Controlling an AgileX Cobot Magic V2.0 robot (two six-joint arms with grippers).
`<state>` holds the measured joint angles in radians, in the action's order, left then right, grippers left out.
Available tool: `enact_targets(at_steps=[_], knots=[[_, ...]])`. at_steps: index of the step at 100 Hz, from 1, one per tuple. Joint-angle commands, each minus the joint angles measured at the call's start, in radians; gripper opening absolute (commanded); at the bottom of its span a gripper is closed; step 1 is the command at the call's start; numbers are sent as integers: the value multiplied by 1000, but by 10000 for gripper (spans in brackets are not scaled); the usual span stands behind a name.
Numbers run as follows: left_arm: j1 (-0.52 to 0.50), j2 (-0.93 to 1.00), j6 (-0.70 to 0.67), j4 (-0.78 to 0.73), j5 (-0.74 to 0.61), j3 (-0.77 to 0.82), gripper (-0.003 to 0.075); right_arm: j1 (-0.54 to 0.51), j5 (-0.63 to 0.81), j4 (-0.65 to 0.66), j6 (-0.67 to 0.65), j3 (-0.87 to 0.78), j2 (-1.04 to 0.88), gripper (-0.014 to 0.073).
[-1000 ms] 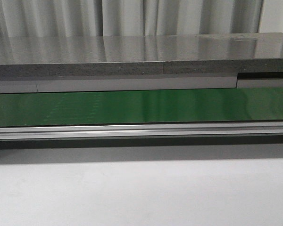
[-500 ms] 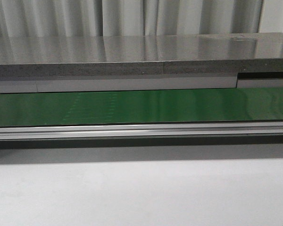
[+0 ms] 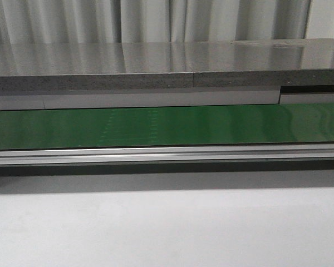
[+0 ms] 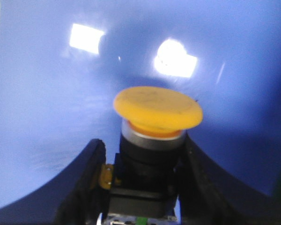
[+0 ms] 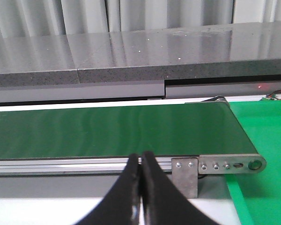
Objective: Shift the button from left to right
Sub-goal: 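Place the button on the conveyor belt and open the left gripper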
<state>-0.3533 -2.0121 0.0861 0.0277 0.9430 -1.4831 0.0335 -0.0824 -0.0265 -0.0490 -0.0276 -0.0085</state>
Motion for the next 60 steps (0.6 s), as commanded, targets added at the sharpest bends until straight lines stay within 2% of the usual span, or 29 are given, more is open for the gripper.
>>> enact_targets(at_steps=[1,14,51,60], knots=[[8,102,21,45,14,-56,-14,-1,82,5,2,17,-20,-89],[33,136,73,121,39,-71,-14,-1,82,5,2,17,-20,-89],[157,139,77,120,82,-71,-8,-1,82,5,2,17,-20,-89],[182,138,77,117,86,-66,17,-1,82,5,2,17,-20,-89]])
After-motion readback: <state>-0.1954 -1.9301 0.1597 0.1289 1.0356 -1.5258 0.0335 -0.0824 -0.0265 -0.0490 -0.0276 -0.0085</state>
